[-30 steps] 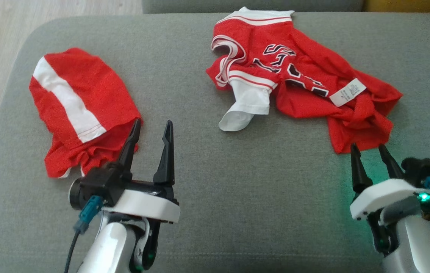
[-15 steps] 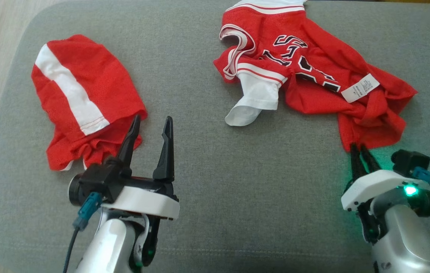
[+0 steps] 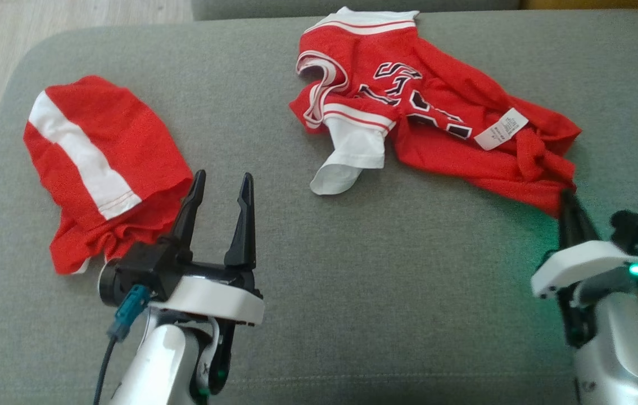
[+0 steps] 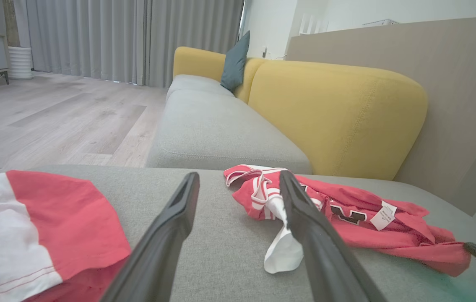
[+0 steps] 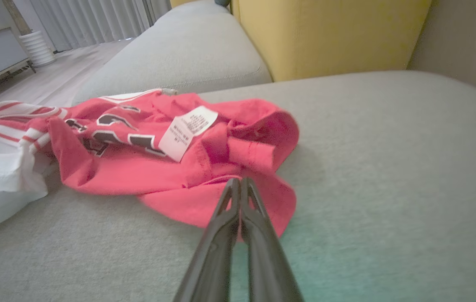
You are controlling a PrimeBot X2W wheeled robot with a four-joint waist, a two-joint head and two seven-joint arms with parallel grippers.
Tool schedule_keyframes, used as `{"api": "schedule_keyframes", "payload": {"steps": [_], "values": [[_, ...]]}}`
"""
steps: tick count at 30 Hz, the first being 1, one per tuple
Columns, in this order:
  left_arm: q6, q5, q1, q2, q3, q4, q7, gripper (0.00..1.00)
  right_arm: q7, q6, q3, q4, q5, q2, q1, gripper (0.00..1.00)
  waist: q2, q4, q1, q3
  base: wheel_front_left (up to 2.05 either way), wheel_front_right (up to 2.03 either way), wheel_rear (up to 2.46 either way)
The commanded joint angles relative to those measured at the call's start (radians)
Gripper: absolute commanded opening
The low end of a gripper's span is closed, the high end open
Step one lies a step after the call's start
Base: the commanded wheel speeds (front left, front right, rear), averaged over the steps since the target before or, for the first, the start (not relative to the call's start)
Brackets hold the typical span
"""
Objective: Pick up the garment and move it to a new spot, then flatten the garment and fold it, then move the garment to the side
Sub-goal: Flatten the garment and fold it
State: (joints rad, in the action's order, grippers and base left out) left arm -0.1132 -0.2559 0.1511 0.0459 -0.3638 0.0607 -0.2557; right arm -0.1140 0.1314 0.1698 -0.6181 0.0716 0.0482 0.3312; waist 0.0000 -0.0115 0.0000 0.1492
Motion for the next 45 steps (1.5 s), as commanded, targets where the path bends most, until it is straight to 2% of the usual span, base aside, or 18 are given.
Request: {"api": "schedule_keyframes", "payload": {"steps": [1, 9, 16, 17, 18, 27, 38, 42, 45], "values": [[0.002, 0.009, 0.026, 0.004, 0.038, -0.033, -0.006, 1.00, 0.002, -0.001, -0.005, 0.060, -0.028, 0.002, -0.003, 0.00, 0.0000, -0.010, 0.0000, -0.011, 0.00, 0.00, 0.00], [-0.006, -0.003, 0.012, 0.004, 0.024, -0.040, -0.006, 1.00, 0.141, -0.001, 0.100, 0.359, -0.139, 0.002, -0.139, 0.00, 0.0000, -0.029, 0.0000, -0.040, 0.00, 0.00, 0.00], [-0.009, -0.008, 0.007, 0.004, 0.015, -0.041, -0.006, 1.00, 0.208, -0.001, 0.140, 0.462, -0.158, 0.002, -0.202, 0.00, 0.0000, -0.036, 0.0000, -0.052, 0.00, 0.00, 0.00], [-0.009, -0.008, 0.006, 0.004, 0.014, -0.040, -0.006, 1.00, 0.205, -0.001, 0.147, 0.470, -0.165, 0.002, -0.205, 0.42, 0.0000, -0.036, 0.0000, -0.053, 0.00, 0.00, 0.00], [-0.009, -0.008, 0.006, 0.004, 0.014, -0.040, -0.006, 1.00, 0.199, -0.001, 0.154, 0.477, -0.167, 0.002, -0.206, 1.00, 0.0000, -0.036, 0.0000, -0.055, 0.00, 0.00, 0.00], [-0.009, -0.008, 0.001, 0.004, 0.013, -0.040, -0.006, 1.00, 0.165, -0.001, 0.134, 0.514, -0.121, 0.002, -0.204, 1.00, 0.0000, -0.041, 0.0000, -0.063, 0.00, 0.00, 0.00], [0.006, 0.001, 0.028, 0.004, -0.014, -0.026, -0.006, 1.00, 0.088, -0.001, 0.018, 0.566, -0.035, 0.002, -0.199, 1.00, 0.0000, -0.055, 0.0000, -0.037, 0.00, 0.00, 0.00], [0.030, 0.005, 0.072, 0.004, -0.066, 0.026, -0.006, 1.00, 0.087, -0.001, -0.004, 0.579, -0.030, 0.002, -0.185, 1.00, 0.0000, -0.067, 0.0000, -0.023, 0.00, 0.00, 0.00], [0.043, 0.014, 0.120, 0.004, -0.119, 0.124, -0.006, 1.00, 0.091, -0.001, -0.020, 0.588, -0.027, 0.002, -0.173, 1.00, 0.0000, -0.082, 0.0000, -0.014, 0.00, 0.00, 0.00]]}}
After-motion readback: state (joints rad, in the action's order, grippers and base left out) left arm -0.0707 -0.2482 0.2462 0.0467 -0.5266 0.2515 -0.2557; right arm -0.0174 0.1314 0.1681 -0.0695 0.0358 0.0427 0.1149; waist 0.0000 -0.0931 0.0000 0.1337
